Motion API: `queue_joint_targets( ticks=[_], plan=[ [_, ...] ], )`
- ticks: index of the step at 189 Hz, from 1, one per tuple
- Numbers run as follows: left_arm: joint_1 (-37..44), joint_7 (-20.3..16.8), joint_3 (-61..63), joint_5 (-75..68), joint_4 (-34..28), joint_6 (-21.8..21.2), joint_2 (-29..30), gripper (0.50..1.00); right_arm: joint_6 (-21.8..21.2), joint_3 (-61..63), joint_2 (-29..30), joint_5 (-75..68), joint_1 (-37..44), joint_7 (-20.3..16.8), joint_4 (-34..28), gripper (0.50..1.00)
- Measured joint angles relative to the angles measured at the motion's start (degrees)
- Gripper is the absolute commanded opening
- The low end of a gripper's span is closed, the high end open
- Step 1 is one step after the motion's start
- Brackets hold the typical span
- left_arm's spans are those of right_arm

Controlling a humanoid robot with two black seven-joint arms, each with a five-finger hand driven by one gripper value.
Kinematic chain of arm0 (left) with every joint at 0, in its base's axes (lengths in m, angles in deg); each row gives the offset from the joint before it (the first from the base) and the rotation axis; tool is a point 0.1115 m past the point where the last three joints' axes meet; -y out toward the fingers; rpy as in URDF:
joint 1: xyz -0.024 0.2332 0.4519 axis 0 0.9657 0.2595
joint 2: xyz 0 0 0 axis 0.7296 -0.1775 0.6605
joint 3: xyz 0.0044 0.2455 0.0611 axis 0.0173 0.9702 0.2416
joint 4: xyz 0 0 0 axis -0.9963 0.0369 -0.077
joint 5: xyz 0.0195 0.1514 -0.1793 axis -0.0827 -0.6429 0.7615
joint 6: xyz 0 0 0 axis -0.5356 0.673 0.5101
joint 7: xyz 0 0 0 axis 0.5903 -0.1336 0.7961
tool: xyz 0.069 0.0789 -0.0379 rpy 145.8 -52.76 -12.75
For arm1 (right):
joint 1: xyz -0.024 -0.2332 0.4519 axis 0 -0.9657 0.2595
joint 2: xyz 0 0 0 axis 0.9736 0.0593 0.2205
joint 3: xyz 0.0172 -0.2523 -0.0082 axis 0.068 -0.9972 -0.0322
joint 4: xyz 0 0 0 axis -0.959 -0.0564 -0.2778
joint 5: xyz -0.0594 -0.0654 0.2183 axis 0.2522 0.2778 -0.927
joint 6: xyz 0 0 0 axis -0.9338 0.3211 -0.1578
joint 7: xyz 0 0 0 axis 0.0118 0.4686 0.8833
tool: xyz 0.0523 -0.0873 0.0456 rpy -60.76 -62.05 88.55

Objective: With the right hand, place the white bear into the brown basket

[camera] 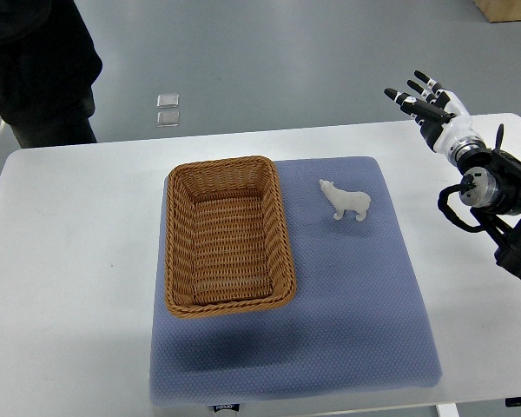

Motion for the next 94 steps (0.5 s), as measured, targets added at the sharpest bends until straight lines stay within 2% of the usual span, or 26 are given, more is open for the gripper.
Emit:
queue_joint_targets(
  ticks=[64, 94],
  plan=[
    [0.0, 0.0, -0.2, 0.0, 0.0, 0.0, 0.0, 1.0, -0.2, -0.3, -0.5, 0.3, 0.1, 0.0, -0.3, 0.924],
    [0.0, 0.0, -0.2, 0.0, 0.0, 0.0, 0.0, 1.0, -2.4, -1.2, -0.7, 2.2, 0.1, 0.0, -0.4, 0.924]
  ],
)
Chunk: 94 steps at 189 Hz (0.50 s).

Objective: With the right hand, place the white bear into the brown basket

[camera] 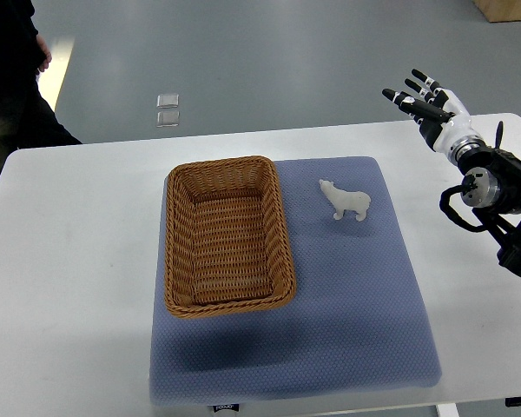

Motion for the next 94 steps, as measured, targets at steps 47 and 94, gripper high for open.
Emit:
queue_joint_targets(
  ticks=[47, 94],
  plan=[
    [0.1, 0.0, -0.1, 0.0, -0.1, 0.0, 0.0, 1.0, -8.3, -1.7, -2.6, 17.7, 0.1, 0.0, -0.4, 0.924],
    [0.1, 0.1, -0.1, 0.0, -0.2, 0.0, 0.0, 1.0, -16.3, -7.3, -6.2, 33.7, 1.6, 0.1, -2.3, 0.924]
  ],
)
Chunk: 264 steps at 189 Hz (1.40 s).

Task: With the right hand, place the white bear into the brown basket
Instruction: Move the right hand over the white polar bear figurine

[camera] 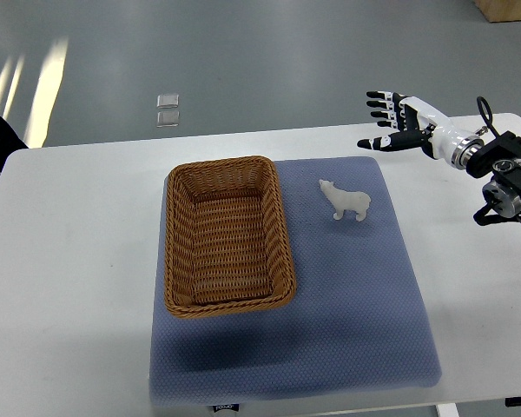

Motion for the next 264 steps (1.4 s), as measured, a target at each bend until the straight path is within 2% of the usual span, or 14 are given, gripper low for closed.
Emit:
queue_joint_targets(
  ticks=[75, 144, 264],
  plan=[
    [0.0, 0.0, 0.1, -0.1, 0.1, 0.0, 0.0, 1.0, -4.4, -13.6, -3.8, 11.3, 8.1, 0.1, -2.4, 0.921],
    [0.0, -0.1, 0.1, 0.0, 0.1, 0.0, 0.0, 1.0, -4.8, -21.4, -3.2, 15.3, 11.4, 0.1, -3.6, 0.915],
    [0.0, -0.1, 0.1, 0.0, 0.1, 0.0, 0.0, 1.0, -4.8, -26.5, -2.8, 21.0, 12.9, -0.3, -3.6, 0.903]
  ],
)
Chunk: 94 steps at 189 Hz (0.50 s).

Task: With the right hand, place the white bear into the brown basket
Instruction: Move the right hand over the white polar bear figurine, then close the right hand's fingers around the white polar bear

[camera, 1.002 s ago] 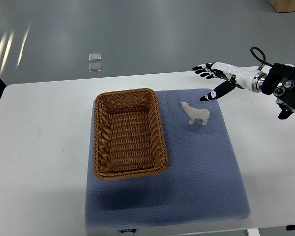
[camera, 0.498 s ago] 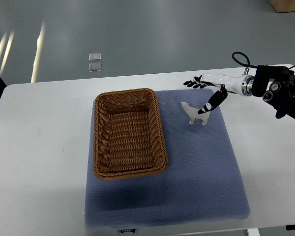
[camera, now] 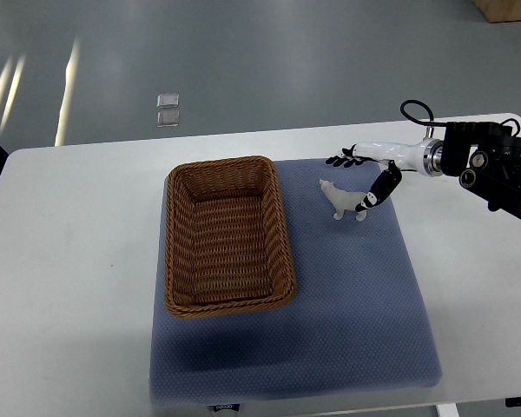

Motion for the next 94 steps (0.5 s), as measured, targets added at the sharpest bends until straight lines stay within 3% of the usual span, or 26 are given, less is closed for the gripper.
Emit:
queue_joint_targets(
  ticks=[64, 94],
  plan=[
    [0.0, 0.0, 0.0, 0.0, 0.0, 0.0, 0.0, 1.0, 0.2, -2.1, 0.0, 1.9, 0.0, -0.2, 0.1, 0.889],
    [0.0, 0.0, 0.0, 0.0, 0.0, 0.0, 0.0, 1.0, 0.5, -3.0, 0.1, 2.1, 0.0, -0.2, 0.1, 0.846]
  ],
)
